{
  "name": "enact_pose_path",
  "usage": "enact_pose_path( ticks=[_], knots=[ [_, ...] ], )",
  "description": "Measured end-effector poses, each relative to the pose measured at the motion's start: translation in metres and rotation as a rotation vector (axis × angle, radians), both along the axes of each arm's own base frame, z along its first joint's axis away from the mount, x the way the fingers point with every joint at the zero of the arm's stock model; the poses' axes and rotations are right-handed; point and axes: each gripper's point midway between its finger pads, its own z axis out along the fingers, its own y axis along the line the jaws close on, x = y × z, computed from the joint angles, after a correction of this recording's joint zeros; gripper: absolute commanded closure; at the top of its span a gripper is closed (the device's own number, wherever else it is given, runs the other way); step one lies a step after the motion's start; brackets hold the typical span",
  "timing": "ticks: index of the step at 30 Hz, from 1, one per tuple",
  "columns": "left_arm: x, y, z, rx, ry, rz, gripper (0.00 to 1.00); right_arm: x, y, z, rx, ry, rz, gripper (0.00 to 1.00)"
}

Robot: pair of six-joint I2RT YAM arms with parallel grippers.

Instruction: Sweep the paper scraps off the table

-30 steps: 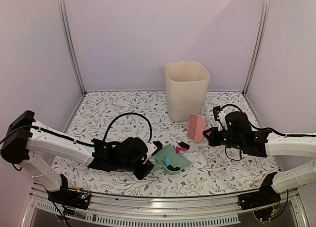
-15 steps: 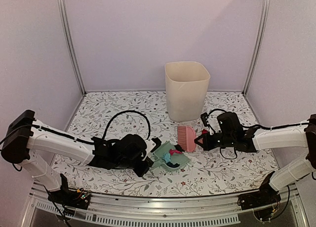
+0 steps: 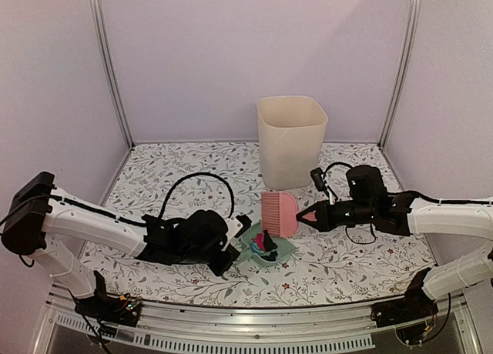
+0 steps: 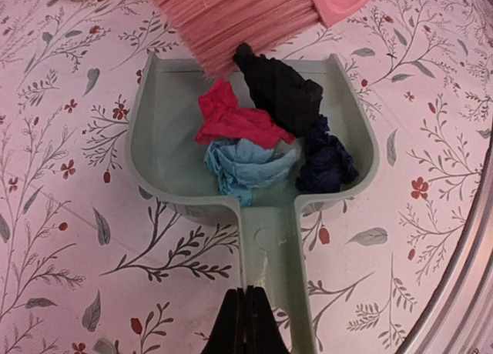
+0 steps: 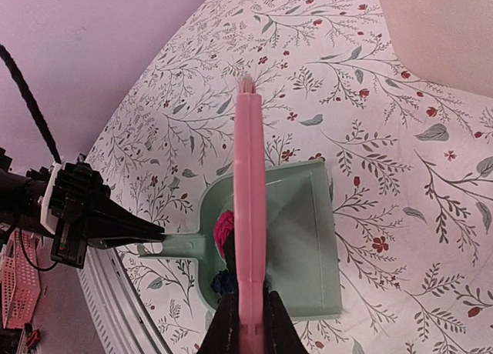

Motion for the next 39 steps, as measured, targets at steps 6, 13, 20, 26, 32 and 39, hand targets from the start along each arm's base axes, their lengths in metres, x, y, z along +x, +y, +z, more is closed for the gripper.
enact_pose_path(
  ticks=[6,13,20,26,32,39],
  knots=[
    [-0.003,0.002,0.015,-0.057,-0.036,-0.013,1.00,0.008,-0.016,0.016,-0.037,-0.039,-0.093,1.00],
    [0.001,-0.007,0.032,-0.127,-0.077,-0.023,1.00,0.013,-0.026,0.031,-0.057,-0.067,-0.146,1.00],
    [0.004,-0.014,0.028,-0.116,-0.090,-0.036,1.00,0.020,-0.054,0.061,-0.067,-0.129,-0.289,1.00],
    [0.018,-0.035,0.059,-0.144,-0.147,-0.031,1.00,0.021,-0.091,0.107,-0.027,-0.205,-0.462,1.00],
    [0.035,-0.047,0.105,-0.147,-0.223,0.002,1.00,0.021,-0.127,0.108,-0.049,-0.218,-0.627,1.00],
    [0.057,-0.057,0.173,-0.175,-0.349,0.045,1.00,0.019,-0.150,0.090,-0.111,-0.202,-0.721,1.00]
  ],
)
